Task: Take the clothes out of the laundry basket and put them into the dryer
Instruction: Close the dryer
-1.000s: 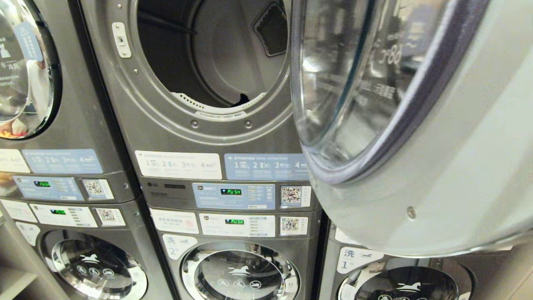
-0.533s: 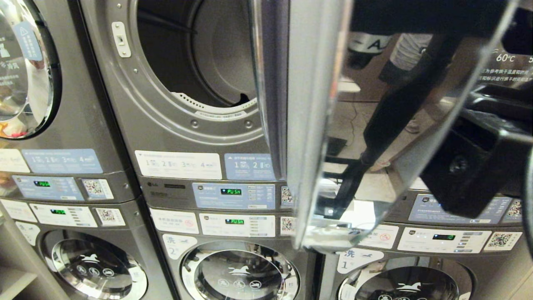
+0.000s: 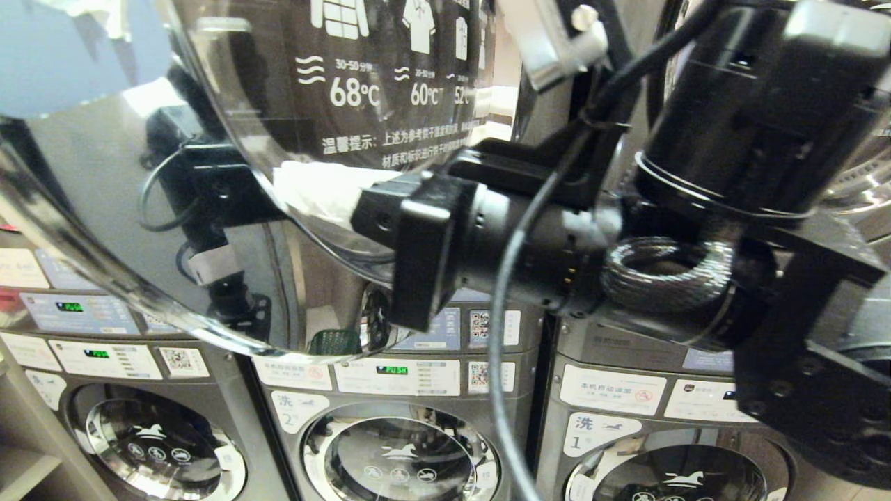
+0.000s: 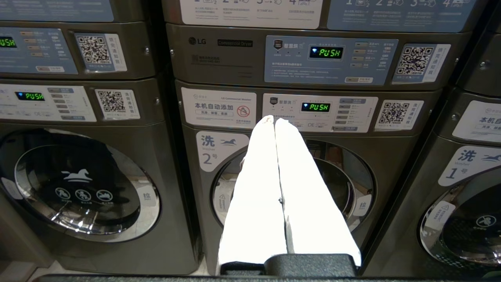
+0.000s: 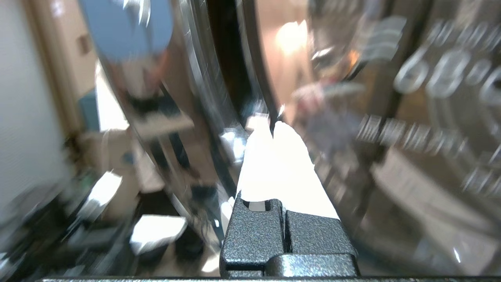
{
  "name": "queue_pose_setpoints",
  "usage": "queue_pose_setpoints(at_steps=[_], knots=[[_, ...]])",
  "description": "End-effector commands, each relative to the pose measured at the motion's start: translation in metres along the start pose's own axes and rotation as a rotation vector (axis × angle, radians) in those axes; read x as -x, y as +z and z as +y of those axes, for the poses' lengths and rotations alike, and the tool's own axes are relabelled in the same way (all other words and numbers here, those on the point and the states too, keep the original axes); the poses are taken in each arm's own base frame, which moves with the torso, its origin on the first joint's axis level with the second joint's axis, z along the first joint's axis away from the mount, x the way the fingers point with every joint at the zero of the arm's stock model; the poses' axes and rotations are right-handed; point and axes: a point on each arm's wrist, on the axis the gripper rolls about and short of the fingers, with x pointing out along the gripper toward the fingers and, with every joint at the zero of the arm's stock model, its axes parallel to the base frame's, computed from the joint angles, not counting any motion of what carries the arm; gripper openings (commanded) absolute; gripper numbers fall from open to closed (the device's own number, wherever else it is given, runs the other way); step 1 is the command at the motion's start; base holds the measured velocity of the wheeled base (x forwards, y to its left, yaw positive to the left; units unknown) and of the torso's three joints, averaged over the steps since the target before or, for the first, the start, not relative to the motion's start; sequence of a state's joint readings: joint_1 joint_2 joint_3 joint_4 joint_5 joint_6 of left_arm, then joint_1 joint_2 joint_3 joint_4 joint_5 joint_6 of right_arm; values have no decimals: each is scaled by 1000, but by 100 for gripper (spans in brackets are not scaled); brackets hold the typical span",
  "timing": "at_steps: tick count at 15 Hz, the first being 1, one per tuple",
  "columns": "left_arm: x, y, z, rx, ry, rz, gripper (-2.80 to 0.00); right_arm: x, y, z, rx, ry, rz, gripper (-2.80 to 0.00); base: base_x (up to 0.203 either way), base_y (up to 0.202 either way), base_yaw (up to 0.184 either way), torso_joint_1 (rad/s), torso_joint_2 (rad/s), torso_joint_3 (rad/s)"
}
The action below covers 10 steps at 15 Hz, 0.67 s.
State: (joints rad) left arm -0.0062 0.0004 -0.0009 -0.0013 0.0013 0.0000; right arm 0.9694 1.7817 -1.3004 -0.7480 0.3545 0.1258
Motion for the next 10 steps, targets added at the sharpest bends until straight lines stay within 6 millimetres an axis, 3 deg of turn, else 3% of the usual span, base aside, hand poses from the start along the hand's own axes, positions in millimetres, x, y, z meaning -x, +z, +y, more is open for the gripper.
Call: queue_pose_setpoints(at_steps=[1,4,7,8,10], knots=[[0,0,0,0,0,0,-280,-44,-28,-15,-3,-41,-9,-280,0,0,0,0,0,0],[0,0,0,1,0,-1,-280,-96,-42,-36,30,-189,-137,-280,0,0,0,0,0,0],[0,0,0,1,0,-1,-280,-121,-89,-55,61,-386,-132,-280,0,0,0,0,0,0],[0,0,0,1,0,0,-280,-121,-90,-57,81,-435,-140,-280,0,0,0,0,0,0],[0,0,0,2,0,-1,-280,-113,-59,-53,90,-472,-201,-280,0,0,0,0,0,0]])
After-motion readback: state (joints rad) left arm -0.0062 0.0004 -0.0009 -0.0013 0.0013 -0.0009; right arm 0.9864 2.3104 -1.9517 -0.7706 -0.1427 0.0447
